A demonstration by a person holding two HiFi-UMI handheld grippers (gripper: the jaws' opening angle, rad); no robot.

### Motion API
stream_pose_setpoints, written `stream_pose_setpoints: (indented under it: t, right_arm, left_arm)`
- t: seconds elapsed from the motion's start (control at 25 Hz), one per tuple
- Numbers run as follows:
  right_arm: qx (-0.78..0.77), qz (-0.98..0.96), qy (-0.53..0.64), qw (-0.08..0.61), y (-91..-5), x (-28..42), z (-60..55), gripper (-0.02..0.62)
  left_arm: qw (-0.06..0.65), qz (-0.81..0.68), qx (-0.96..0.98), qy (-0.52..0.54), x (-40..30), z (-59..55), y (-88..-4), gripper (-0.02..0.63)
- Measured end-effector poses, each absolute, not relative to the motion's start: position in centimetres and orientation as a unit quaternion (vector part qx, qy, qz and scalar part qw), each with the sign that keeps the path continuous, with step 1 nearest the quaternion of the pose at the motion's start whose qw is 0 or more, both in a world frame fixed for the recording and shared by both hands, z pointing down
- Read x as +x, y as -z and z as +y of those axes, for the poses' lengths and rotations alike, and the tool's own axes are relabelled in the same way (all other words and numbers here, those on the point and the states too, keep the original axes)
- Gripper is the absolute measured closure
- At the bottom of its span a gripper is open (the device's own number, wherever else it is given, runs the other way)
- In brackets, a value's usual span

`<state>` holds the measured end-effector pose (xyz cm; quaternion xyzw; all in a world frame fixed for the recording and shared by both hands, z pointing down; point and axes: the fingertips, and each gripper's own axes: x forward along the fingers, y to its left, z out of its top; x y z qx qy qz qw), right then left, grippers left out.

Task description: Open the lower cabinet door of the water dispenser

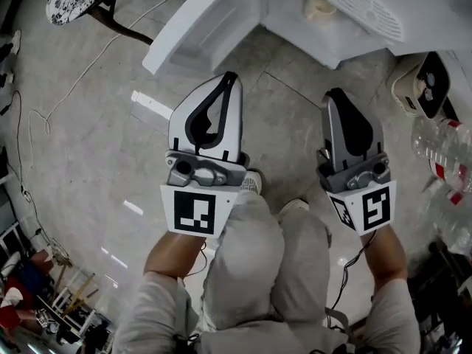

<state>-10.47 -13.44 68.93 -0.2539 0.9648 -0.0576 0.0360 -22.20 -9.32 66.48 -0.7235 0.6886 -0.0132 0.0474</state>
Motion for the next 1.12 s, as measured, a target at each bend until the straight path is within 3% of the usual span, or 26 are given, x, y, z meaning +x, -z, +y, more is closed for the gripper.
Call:
stream_pose_setpoints:
  t: [0.44, 0.76, 1.12]
  right_arm:
    - [-0.386, 0.921, 0.052, 0.02, -40.3, 3.1, -12.3, 0.555]
    - [-0.44, 0.896, 0.057, 0.016, -19.6, 8.8, -9.8, 0.555]
    - [-0.502, 0.864, 0.027, 0.036, -5.0, 16.7, -4.3, 0.555]
  left_arm:
    - [0.055, 0.669, -0.742, 0.002, -17.4, -8.6, -37.2, 0.604]
    - [0.05, 0.644, -0.763, -0.005, -13.5, -7.1, -15.0, 0.604]
    - [0.072, 0.643, -0.762, -0.021, -12.3, -2.9, -1.7, 0.604]
